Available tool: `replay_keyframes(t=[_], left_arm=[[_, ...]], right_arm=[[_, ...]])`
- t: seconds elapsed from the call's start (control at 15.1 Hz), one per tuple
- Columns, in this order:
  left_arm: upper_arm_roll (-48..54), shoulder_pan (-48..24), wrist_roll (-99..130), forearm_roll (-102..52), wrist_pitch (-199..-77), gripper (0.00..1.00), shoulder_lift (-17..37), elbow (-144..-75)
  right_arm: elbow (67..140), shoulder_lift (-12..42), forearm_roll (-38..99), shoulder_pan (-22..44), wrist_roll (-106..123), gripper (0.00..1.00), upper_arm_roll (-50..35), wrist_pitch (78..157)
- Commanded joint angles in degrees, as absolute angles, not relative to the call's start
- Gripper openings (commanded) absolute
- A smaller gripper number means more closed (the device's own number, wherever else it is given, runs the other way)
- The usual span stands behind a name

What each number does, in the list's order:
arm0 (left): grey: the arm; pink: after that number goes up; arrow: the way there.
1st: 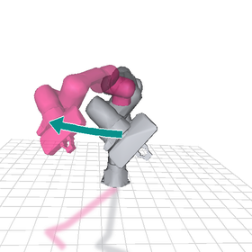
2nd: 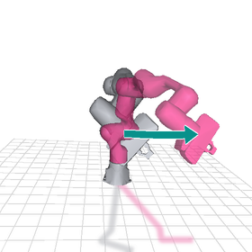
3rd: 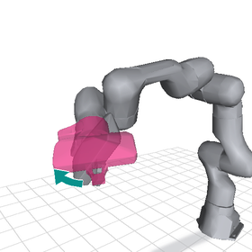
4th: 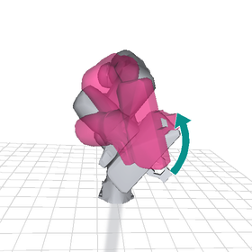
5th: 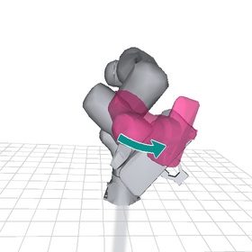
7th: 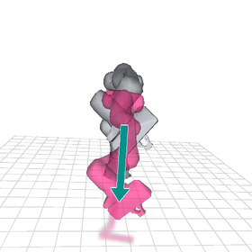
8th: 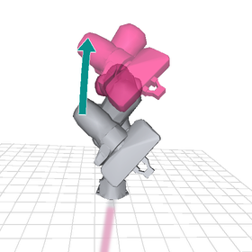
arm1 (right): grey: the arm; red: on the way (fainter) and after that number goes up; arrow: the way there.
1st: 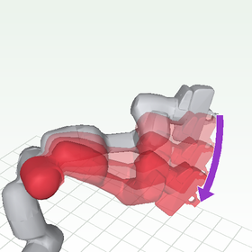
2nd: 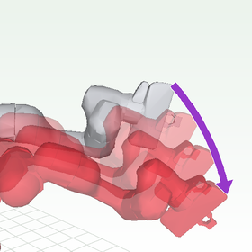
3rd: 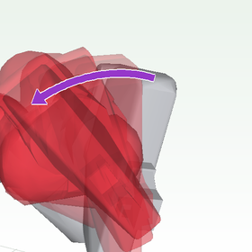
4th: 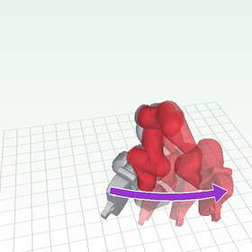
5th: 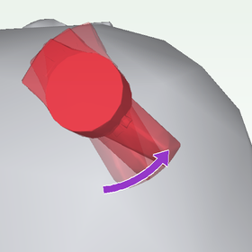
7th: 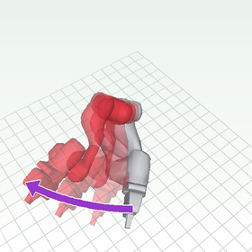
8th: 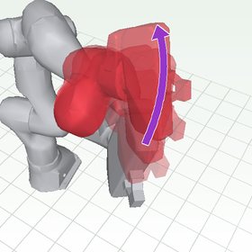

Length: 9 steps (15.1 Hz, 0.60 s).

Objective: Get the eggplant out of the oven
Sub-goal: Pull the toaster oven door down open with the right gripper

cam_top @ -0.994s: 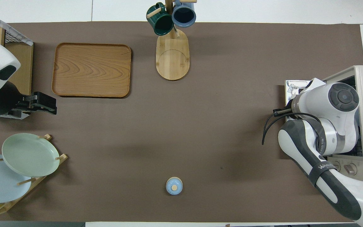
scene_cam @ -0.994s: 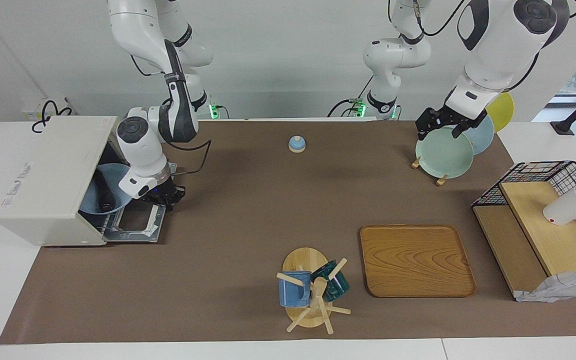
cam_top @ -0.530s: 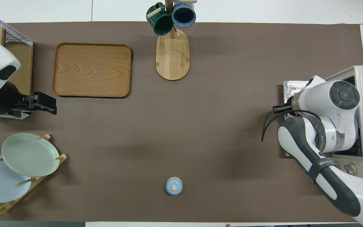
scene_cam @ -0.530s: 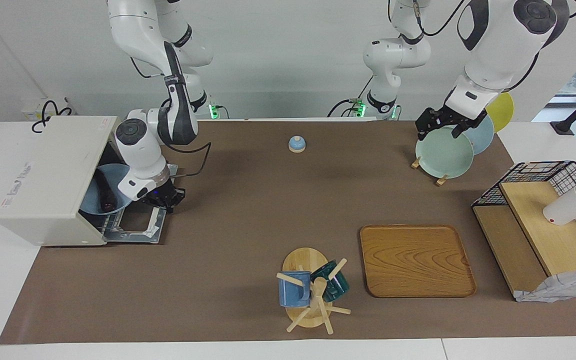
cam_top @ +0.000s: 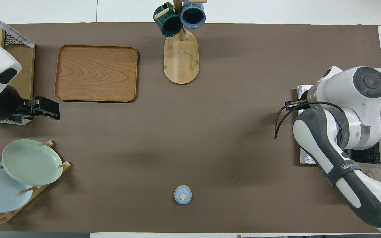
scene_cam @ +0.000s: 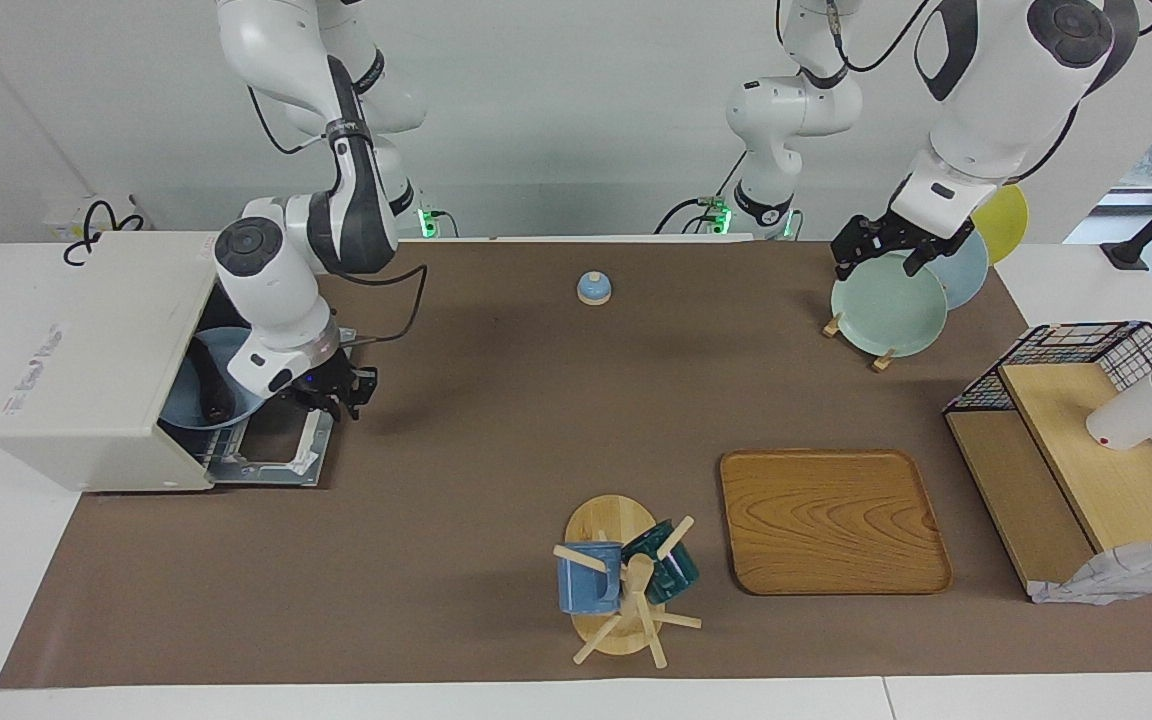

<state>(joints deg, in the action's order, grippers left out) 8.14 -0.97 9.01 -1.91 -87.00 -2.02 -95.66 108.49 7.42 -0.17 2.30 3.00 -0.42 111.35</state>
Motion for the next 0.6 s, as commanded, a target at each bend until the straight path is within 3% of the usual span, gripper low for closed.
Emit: replay_keyframes(t=[0.0, 0.33, 0.53], left_arm=[[8.8, 0.2, 9.0, -2.3, -87.5, 1.0, -2.8, -96.3], [8.8, 0.2, 8.8, -2.4, -87.7, 1.0, -2.7, -96.3], [8.8, 0.2, 8.8, -2.3, -87.9, 1.0, -2.7, -96.2]], right_arm=[[108.5, 3.8, -3.3, -0.9, 4.7, 0.72, -0.5, 105.1], [115.9, 1.4, -5.4, -4.7, 9.2, 0.71, -0.6, 112.2], [122.9, -0.7, -5.2, -4.2, 9.1, 0.6, -0.6, 120.4]])
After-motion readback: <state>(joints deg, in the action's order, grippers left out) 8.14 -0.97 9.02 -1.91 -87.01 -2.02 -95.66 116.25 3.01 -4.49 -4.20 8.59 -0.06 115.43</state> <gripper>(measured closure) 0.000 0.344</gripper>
